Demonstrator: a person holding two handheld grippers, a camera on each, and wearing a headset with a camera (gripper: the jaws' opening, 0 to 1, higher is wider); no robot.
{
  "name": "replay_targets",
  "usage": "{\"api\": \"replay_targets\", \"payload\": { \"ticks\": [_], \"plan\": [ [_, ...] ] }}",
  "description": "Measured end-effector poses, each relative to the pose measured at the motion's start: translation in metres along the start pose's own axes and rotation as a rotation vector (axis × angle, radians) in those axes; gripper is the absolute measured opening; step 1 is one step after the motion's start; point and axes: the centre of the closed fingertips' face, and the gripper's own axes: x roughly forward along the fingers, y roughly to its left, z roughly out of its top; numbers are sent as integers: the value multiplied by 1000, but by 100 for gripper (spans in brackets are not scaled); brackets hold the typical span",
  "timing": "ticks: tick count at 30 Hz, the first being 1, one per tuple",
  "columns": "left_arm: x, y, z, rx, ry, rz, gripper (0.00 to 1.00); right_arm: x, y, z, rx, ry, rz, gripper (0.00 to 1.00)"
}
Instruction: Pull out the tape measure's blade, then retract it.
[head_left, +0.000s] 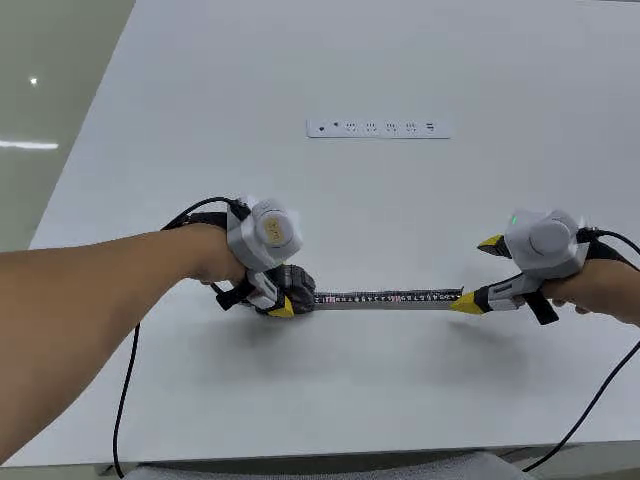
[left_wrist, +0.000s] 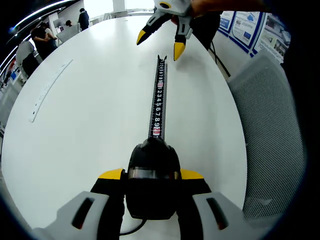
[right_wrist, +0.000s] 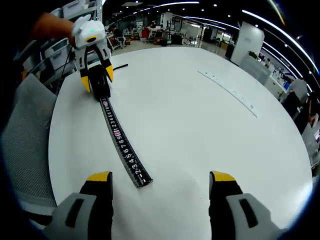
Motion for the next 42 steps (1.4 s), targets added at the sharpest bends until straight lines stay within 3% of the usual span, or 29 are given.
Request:
{"api": "replay_targets", "payload": {
  "ticks": [4,13,21,23,24,26,30,35,38,42],
  "plan": [
    [0,0,0,1,1,2,36,-1,-1,-11,31,6,-28,100],
    [0,0,1,3,2,4,36,-2,4,-14,43,9,-12,100],
    [-1,-1,3,-11,-23,-5,37,-2,8,-15,35,18,-5,100],
    [-2,4,3,-39,-52,41,45,-2,9,-15,34,19,-10,99],
    [-2,9,-4,-59,-35,84,54,-2,9,-17,21,27,-16,98],
    [-2,5,-10,-76,-33,66,66,-2,9,-17,27,24,-16,97],
    [-11,7,-9,-203,-121,96,84,-1,11,-19,53,18,-22,99],
    [-26,23,-18,-252,-206,194,99,-6,9,-16,74,-16,-57,100],
    [-38,26,-24,-326,-262,215,99,-9,9,-13,81,-36,-71,100],
    [-53,27,-38,-351,-300,258,99,-15,10,-11,97,-69,-85,100]
  ]
}}
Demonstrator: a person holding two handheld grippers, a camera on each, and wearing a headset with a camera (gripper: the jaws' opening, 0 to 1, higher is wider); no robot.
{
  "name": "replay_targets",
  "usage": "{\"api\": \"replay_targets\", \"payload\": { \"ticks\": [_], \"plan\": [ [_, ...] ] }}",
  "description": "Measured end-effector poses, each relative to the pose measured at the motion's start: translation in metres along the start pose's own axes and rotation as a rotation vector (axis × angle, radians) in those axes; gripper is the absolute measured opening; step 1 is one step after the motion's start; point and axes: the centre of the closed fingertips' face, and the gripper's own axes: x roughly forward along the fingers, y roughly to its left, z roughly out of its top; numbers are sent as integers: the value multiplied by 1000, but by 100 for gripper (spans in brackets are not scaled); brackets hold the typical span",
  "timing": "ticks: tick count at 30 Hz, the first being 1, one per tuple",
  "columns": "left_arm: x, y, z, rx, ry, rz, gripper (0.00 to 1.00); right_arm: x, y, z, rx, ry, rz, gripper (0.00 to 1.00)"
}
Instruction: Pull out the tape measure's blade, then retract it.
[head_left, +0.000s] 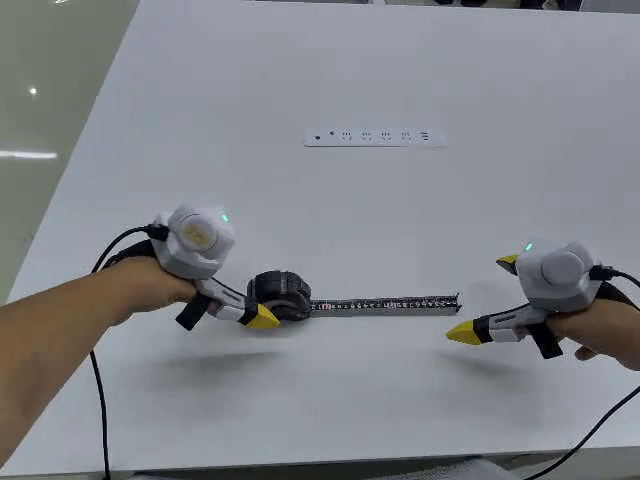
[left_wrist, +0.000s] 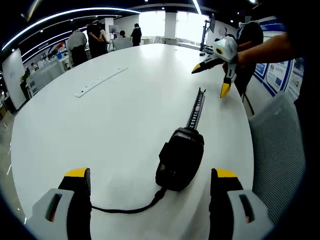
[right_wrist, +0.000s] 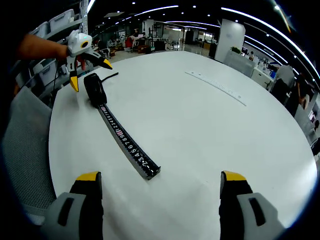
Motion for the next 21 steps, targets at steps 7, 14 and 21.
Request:
{"api": "replay_targets", "payload": {
  "ticks": [7,14,21],
  "plan": [
    [-27,7,-12,-124,-91,59,99,-13,3,-3,57,-57,-21,100],
    [-60,19,-28,-200,-168,162,99,-27,10,-8,109,-109,-57,100],
    [-83,-2,-39,-280,-237,113,99,-37,16,-17,143,-134,-79,100]
  ]
}}
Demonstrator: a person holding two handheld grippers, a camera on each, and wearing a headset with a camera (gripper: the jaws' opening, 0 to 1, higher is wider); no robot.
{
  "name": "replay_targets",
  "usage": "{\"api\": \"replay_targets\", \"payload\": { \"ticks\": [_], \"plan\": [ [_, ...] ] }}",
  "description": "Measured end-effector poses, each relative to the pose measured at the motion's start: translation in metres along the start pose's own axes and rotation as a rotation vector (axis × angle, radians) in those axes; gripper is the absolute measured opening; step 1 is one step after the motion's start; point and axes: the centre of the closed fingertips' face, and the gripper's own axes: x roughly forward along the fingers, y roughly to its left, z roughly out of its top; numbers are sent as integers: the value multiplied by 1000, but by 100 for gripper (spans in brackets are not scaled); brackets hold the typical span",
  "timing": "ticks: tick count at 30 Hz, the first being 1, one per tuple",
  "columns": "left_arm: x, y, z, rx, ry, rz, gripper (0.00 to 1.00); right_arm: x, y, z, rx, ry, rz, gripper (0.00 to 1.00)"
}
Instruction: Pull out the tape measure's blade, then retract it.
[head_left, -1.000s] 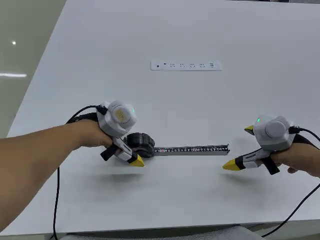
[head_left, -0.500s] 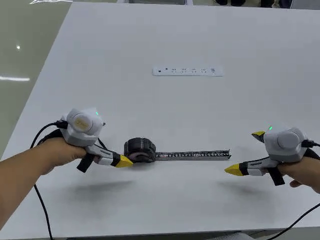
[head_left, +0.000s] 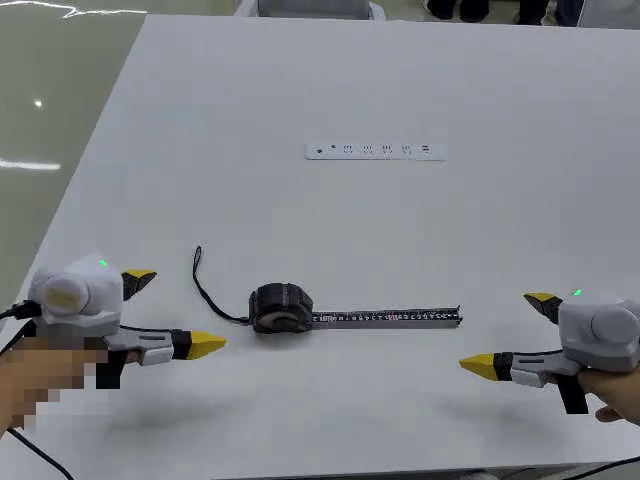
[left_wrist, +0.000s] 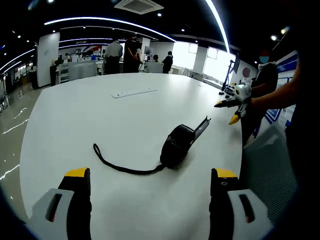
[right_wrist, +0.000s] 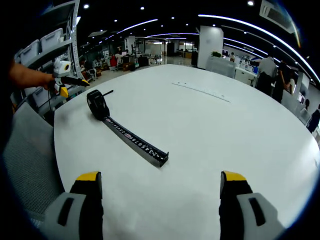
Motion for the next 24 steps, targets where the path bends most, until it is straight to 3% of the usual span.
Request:
{"api": "replay_targets", "payload": {
  "ticks": [2,5,12,17,24],
  "plan": [
    [-6,5,-8,-33,8,34,99,-3,1,-1,14,-7,-7,100],
    [-16,5,-14,-58,-31,49,99,-6,2,-1,20,-26,-11,100],
    [-34,0,-35,-82,-4,74,99,-13,10,-1,27,-40,-27,100],
    [-43,1,-37,-88,-15,92,99,-21,10,-7,49,-52,-43,100],
    [-45,2,-34,-80,-18,96,99,-41,11,-12,51,-51,-82,100]
  ]
}}
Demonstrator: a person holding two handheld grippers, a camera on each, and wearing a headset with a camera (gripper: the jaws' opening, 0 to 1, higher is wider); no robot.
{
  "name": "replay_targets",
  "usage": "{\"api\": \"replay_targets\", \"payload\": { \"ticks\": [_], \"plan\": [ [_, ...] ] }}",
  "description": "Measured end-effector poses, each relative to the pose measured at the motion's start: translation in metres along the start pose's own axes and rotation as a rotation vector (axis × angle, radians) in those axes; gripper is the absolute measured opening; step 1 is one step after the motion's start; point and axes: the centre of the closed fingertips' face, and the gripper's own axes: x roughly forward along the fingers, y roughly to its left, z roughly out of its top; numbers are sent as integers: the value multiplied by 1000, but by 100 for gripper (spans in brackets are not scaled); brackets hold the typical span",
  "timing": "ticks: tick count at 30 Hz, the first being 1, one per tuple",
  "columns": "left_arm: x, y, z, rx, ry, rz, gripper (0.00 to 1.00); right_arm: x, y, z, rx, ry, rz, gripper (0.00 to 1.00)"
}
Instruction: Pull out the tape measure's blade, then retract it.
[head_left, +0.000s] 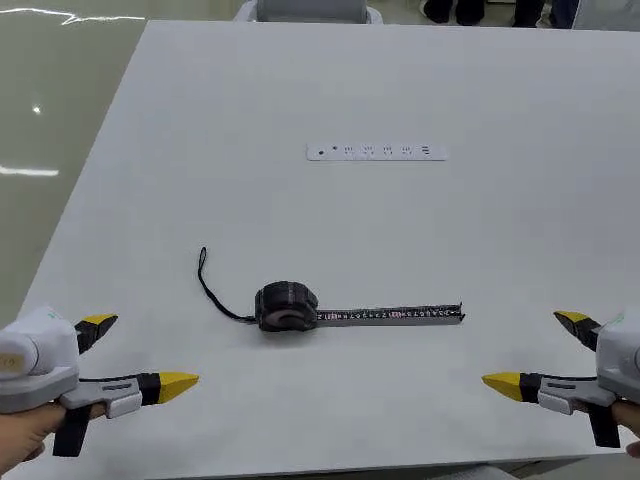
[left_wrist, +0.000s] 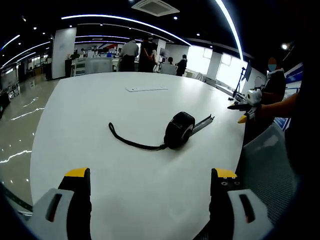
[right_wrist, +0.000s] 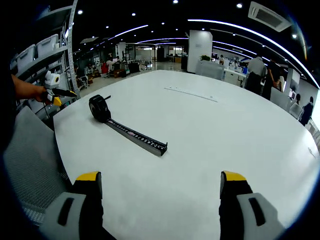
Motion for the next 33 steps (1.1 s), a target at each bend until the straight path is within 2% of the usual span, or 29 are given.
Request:
{"api": "replay_targets", "payload": {
  "ticks": [3,7,15,22,30,33],
  "plan": [
    [1,1,1,-1,0,3,99,-7,-3,-6,12,-3,-15,100],
    [2,0,-2,17,13,-3,99,-11,0,-13,-4,4,-7,100],
    [-4,0,2,10,-13,8,99,-8,1,1,-9,-17,2,100],
    [-4,-3,2,10,-9,11,99,-12,-3,-2,-5,-7,-4,100],
    [-3,-7,4,20,-11,1,99,-14,-1,-7,9,-11,-8,100],
    [-1,-7,4,11,-10,4,99,-14,1,-10,6,5,-3,100]
  ]
}}
